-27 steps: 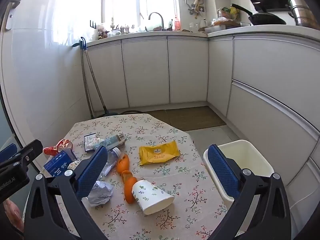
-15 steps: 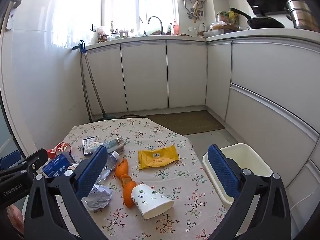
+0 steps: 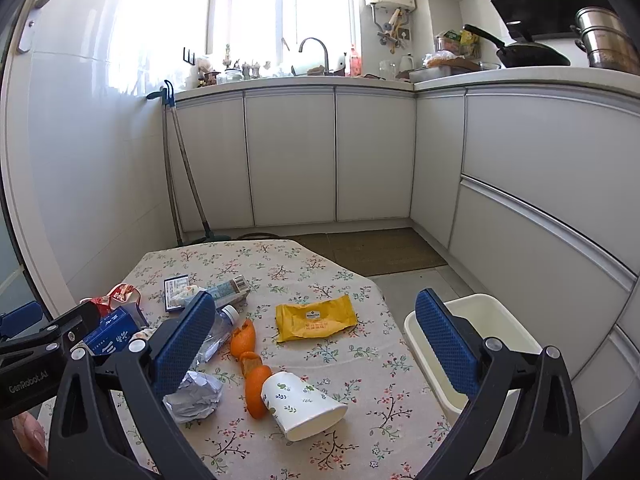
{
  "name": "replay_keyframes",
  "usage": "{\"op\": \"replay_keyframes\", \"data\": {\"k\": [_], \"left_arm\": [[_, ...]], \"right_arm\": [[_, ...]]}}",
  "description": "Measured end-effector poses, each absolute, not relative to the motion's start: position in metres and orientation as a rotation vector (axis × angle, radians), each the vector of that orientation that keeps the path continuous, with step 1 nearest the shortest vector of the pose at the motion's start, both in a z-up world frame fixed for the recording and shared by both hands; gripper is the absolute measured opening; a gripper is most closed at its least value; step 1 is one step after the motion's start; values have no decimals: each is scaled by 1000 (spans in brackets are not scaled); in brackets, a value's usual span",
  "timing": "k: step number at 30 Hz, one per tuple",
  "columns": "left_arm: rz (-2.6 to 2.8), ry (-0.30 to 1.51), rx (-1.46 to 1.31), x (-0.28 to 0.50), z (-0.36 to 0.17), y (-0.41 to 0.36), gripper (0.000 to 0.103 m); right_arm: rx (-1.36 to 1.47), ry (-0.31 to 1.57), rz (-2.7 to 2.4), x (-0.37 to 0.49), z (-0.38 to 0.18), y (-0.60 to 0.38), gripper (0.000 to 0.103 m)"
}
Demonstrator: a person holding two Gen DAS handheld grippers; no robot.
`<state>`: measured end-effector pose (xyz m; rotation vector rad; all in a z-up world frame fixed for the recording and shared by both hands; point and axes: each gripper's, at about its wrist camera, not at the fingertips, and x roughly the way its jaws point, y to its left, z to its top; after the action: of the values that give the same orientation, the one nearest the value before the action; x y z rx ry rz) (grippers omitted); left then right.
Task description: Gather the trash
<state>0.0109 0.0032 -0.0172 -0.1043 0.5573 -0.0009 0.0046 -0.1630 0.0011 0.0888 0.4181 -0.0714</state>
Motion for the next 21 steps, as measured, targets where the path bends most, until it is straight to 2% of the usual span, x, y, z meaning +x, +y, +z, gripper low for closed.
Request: {"op": "replay_keyframes", "data": {"k": [21], "left_arm": [[0, 581, -118, 13, -19, 5, 96]], "right_arm": [[91, 436, -63, 9, -6, -163, 98]]}}
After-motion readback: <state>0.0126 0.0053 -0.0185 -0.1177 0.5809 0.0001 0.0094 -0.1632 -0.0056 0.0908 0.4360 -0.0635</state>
